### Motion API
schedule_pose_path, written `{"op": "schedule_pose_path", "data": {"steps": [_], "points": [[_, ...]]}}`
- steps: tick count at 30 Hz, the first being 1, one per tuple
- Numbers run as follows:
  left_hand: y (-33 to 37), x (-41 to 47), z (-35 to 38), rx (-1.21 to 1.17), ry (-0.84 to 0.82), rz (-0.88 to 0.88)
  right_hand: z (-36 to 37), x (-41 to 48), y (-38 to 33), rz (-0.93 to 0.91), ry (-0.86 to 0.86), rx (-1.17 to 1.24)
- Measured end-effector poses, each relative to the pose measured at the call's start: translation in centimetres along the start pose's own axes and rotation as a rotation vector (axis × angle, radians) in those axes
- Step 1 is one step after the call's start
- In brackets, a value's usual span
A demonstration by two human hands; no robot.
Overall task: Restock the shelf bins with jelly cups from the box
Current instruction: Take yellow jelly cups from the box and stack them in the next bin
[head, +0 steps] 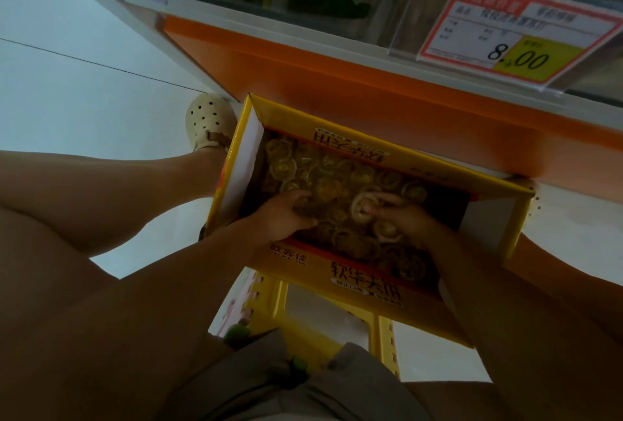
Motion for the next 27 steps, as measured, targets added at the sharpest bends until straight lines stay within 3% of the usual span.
{"op": "schedule_pose_path", "data": {"steps": [6, 9, 13, 19, 27], "points": [[3.7, -0.1, 3.3, -0.483, -0.238, -0.047, 2.5, -4.1, -2.6, -0.13, -0.172, -0.011], [4.4, -0.4, 3.7, -0.632, -0.282, -0.085, 3.9, -6.0, -2.9, -0.141, -0.243, 0.01], [4.3, -1.1, 2.9, -0.676, -0.247, -0.1, 3.8, -7.4, -3.2, -0.205, -0.272, 0.132], [6.9, -3.9, 2.8, -0.801, -0.283, -0.053, 2.4, -10.5, -3.8, -0.157, -0.113, 0.325], [8.8, -7.9, 3.0, -0.614, -0.197, 0.121, 2.7, -15.9, -4.7, -0.255, -0.182, 0.543]]}}
Point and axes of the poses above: each hand's wrist, its own x-axis towards the middle knuckle, its own z-axis out of the palm, y = z × x, the point moved 6 cm from there along x, towards the middle knuckle, and after that the axes turned 2 degrees about -y, right-handed, at the moved point
